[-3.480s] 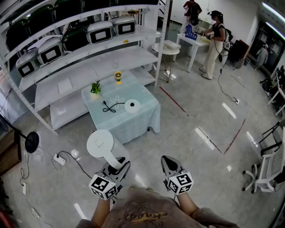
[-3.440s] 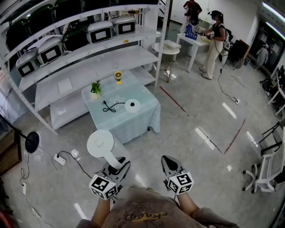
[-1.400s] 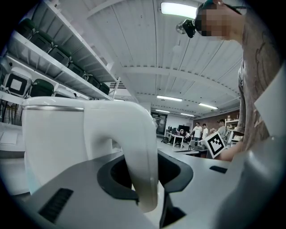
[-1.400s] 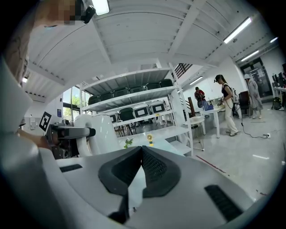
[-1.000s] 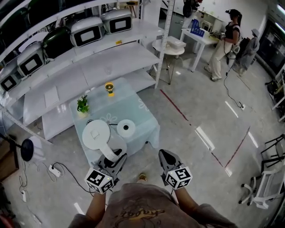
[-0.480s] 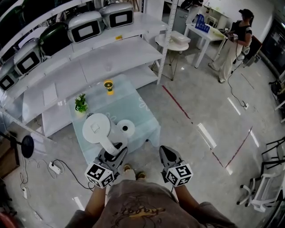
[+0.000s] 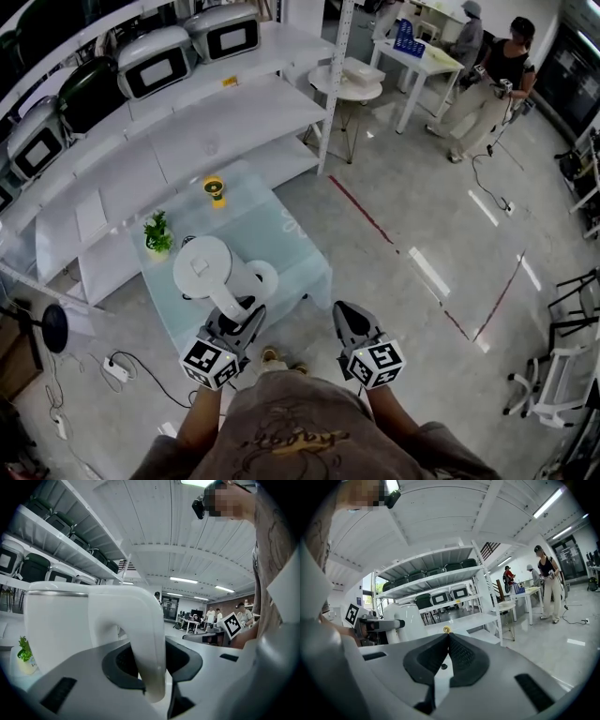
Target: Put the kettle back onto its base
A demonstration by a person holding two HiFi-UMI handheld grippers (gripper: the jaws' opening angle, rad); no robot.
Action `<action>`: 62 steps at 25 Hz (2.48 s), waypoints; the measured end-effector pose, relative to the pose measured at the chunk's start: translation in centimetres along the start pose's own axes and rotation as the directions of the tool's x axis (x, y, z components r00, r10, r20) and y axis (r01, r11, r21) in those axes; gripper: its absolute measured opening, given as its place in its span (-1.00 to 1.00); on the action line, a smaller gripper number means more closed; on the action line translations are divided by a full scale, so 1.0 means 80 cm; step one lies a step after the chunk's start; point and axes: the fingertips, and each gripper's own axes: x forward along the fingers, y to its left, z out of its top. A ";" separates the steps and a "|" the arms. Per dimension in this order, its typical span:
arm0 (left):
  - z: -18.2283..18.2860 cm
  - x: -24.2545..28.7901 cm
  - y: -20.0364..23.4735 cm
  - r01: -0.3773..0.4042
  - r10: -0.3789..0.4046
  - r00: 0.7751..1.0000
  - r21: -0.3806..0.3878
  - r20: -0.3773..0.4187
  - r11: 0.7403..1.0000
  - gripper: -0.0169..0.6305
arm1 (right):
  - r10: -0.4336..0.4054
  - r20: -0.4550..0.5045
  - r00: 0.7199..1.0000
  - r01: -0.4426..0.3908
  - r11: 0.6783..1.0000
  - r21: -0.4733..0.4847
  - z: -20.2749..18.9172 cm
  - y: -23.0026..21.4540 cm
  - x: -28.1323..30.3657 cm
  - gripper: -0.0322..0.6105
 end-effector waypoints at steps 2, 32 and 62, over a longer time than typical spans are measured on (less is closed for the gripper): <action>-0.006 0.010 0.008 0.013 -0.013 1.000 -0.012 0.002 1.000 -0.56 | -0.015 -0.001 1.000 0.015 1.000 0.002 0.000 -0.005 0.002 -0.90; -0.126 0.126 0.093 0.091 -0.093 0.990 -0.028 -0.108 0.995 -0.56 | -0.188 -0.134 0.973 0.189 0.982 -0.004 -0.034 -0.050 0.000 -0.90; -0.165 0.130 0.058 0.186 -0.170 0.974 0.101 -0.150 0.977 -0.56 | -0.187 -0.194 0.963 0.187 0.982 -0.017 -0.060 -0.039 -0.004 -0.90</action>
